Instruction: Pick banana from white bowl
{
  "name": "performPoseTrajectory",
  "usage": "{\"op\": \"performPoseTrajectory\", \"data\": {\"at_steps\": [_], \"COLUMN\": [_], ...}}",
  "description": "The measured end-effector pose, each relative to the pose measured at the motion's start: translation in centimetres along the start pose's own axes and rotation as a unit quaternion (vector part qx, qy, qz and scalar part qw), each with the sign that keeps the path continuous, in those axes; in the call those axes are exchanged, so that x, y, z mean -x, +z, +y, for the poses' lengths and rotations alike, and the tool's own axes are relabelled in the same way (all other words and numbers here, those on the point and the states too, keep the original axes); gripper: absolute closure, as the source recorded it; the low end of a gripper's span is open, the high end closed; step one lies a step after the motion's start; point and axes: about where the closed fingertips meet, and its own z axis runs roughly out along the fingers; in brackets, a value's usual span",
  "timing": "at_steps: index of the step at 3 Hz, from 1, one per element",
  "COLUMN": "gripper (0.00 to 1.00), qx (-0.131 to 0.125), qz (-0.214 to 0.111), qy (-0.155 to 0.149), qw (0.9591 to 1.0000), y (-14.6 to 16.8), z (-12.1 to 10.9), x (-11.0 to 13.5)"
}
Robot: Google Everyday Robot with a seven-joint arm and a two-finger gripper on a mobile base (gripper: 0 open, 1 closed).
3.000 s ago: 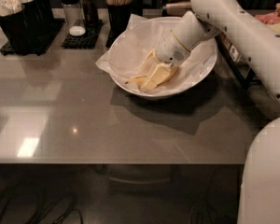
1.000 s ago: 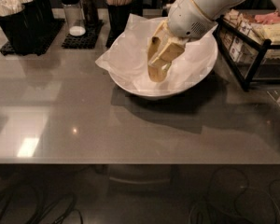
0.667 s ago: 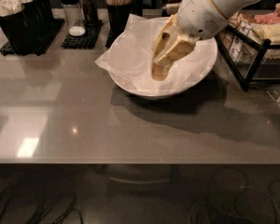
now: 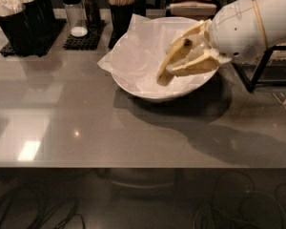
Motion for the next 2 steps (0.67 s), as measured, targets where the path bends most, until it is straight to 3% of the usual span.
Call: {"op": "performPoseTrajectory", "data": {"at_steps": [1, 2], "gripper": [1.0, 1.0], "qx": [-0.053, -0.069], "qz": [-0.049, -0.052], "qy": [0.003, 0.007], "qw": [0.9974, 0.9962], "y": [-3.0, -4.6], "z": [2.0, 2.3], "x": [0.0, -0.2]}}
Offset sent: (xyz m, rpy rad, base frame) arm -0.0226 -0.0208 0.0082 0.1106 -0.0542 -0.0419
